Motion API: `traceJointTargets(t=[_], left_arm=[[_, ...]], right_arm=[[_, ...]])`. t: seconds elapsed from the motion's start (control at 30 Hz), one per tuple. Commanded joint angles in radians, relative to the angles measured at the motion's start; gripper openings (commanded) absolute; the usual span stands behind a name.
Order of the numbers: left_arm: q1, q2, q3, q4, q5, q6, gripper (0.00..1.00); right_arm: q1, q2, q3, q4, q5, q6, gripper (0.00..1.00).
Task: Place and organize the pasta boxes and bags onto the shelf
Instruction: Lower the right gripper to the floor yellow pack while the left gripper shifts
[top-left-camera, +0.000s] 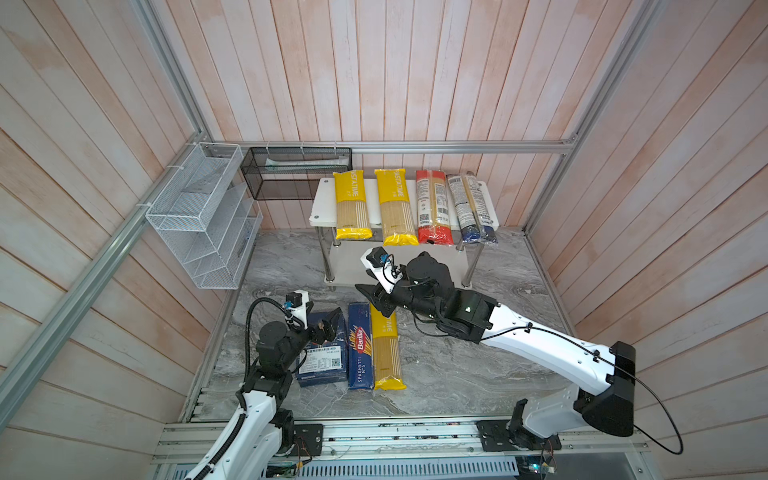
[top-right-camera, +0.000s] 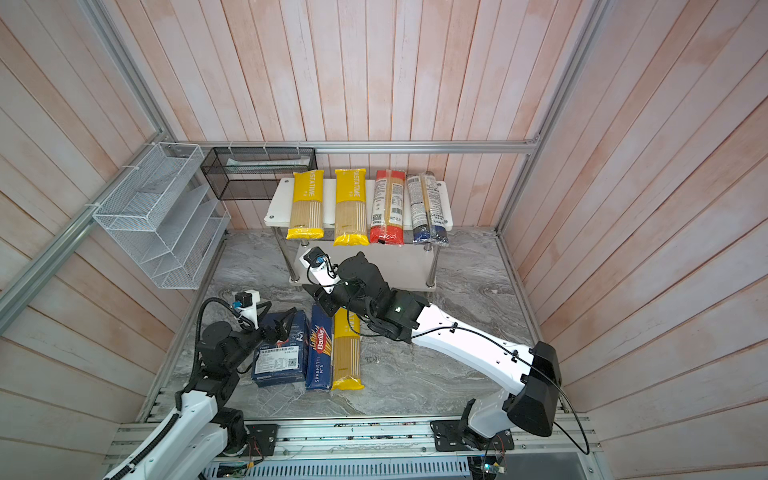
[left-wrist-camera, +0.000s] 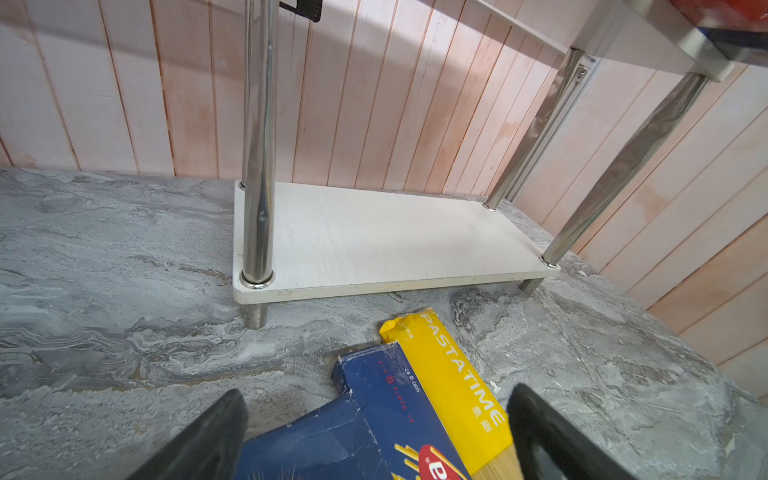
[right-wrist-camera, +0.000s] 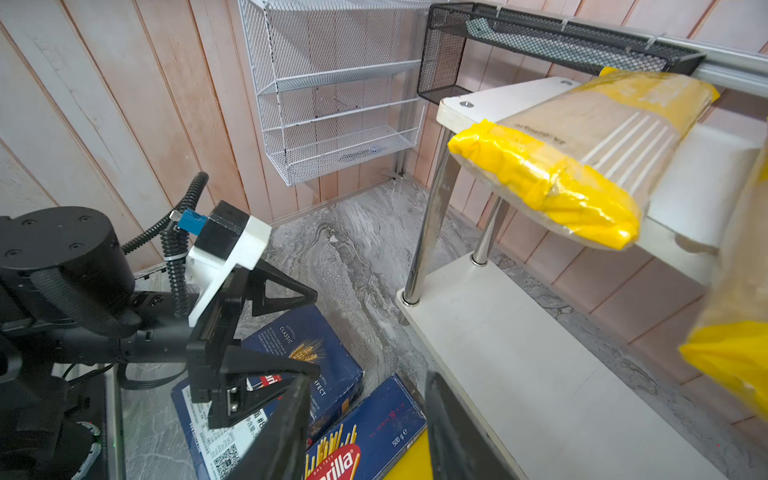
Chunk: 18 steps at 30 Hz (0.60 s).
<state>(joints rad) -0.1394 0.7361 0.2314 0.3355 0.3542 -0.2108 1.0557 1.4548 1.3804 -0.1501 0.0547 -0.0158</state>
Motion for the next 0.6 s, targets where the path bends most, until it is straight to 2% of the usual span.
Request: traceJointTargets(t=[0.0,0.1,0.33,0.43,0.57], left_arm=[[0.004,-0.012,-0.01,0.004,-0.006,-0.001,1.0],[0.004,-0.008,-0.008,0.003,-0.007,-0.002,1.0],[0.004,-0.001,-0.003,-0.001,-0.03,-0.008,1.0],[0.004,-0.001,0.003,0.0,-0.041,-0.037,1.0],[0.004,0.044,0.089,-0.028,-0.059,-0.178,1.0]], right_arm=[[0.002,-0.006,-0.058,-0.007,0.023,0.09,0.46],[0.003,-0.028,-0.149,0.012,0.039,0.17,0.46],[0.019,-0.062,-0.296,0.006,0.168,0.333,0.49],[0.019,-0.052,-0.364,0.01,0.208,0.436,0.57],[0.018,-0.021,-0.435,0.008,0.227,0.568,0.65]])
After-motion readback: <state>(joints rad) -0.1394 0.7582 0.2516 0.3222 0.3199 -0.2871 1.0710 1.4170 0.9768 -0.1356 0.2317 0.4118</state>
